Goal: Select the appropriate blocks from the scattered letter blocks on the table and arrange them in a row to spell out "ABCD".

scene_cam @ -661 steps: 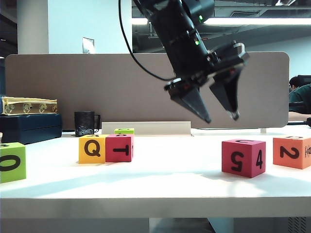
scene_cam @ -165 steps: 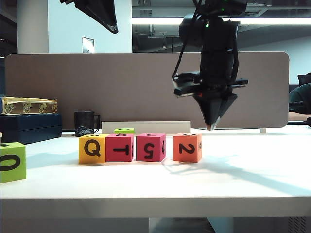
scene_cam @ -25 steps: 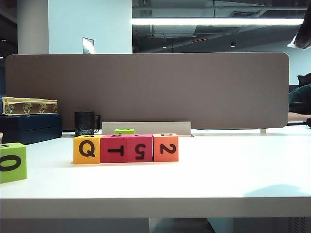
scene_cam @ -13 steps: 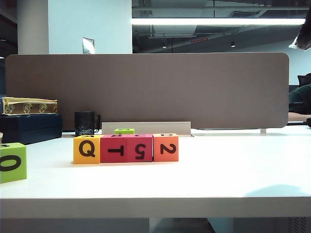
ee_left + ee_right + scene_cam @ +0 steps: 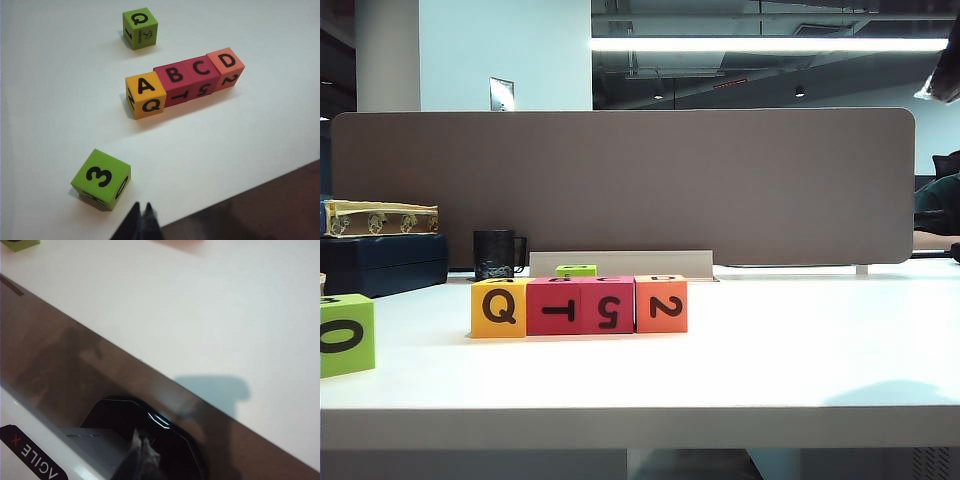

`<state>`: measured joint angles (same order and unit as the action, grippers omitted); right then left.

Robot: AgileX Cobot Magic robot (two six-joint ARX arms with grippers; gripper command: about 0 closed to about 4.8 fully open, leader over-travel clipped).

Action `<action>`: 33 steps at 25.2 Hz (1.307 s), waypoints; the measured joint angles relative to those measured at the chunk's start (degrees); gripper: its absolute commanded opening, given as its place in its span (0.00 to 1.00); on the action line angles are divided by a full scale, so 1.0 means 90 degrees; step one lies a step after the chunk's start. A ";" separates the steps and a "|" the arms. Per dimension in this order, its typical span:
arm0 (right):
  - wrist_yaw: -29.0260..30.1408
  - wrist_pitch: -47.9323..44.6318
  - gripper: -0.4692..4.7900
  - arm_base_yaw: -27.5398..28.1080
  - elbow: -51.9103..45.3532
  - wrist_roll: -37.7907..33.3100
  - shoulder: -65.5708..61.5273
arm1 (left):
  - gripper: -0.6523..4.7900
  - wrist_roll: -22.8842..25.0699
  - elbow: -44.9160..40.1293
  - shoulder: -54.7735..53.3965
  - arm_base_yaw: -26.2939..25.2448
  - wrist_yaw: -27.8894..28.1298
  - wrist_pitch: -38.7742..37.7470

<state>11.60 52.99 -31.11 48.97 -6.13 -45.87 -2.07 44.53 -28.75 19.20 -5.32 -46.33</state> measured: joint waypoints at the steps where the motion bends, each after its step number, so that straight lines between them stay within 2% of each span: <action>1: 0.0000 0.0000 0.09 0.0000 0.0000 0.0000 0.0000 | 0.11 0.0007 0.0000 0.0000 0.0000 0.0000 0.0000; 4: 0.0000 0.0000 0.09 0.0000 0.0000 0.0000 0.0000 | 0.11 0.0376 -0.0005 0.0015 0.0000 0.0221 0.0095; 7: 0.0000 0.0000 0.09 0.0000 0.0000 0.0002 0.0000 | 0.11 0.0534 -0.0410 0.0219 -0.0010 0.0663 0.0984; 8: 0.0000 -0.0002 0.09 0.0000 0.0000 0.0000 0.0000 | 0.11 0.0539 -0.1047 0.0430 -0.0010 0.0969 0.1950; 9: 0.0000 -0.0002 0.09 0.0000 0.0000 0.0002 0.0000 | 0.11 0.0539 -0.1333 0.0508 -0.0012 0.1073 0.2370; 11: 0.0000 -0.0002 0.09 0.0000 0.0000 0.0002 -0.0002 | 0.11 0.0539 -0.2373 0.0855 -0.0022 0.1452 0.3971; 13: 0.0000 0.0000 0.09 0.0000 0.0000 0.0002 -0.0002 | 0.11 0.0534 -0.2795 0.1088 -0.0170 0.1479 0.4527; 14: 0.0000 0.0000 0.09 0.0002 0.0000 0.0000 -0.0002 | 0.11 0.0464 -0.3067 0.1290 -0.0449 0.1377 0.4743; 15: 0.0000 -0.0002 0.09 0.0002 0.0000 0.0002 -0.0002 | 0.11 0.0406 -0.3140 0.1343 -0.0610 0.1297 0.4753; 17: 0.0000 0.0000 0.09 0.0000 0.0000 0.0000 -0.0002 | 0.11 0.0265 -0.3371 0.1642 -0.1268 0.0716 0.4731; 22: 0.0000 -0.0002 0.09 0.0000 0.0000 0.0000 -0.0005 | 0.11 0.0277 -0.3473 0.1914 -0.1739 0.0483 0.4804; 26: 0.0000 -0.0002 0.09 0.0000 0.0000 0.0000 -0.0005 | 0.11 0.0287 -0.3973 0.2470 -0.2339 0.0284 0.4585; 33: -0.0002 -0.0002 0.09 0.0000 0.0000 0.0000 -0.0002 | 0.11 0.0221 -0.4680 0.3111 -0.2373 0.0029 0.4551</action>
<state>11.57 52.97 -31.11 48.97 -6.13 -45.89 -0.08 2.42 -0.75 -2.15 -5.06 -5.37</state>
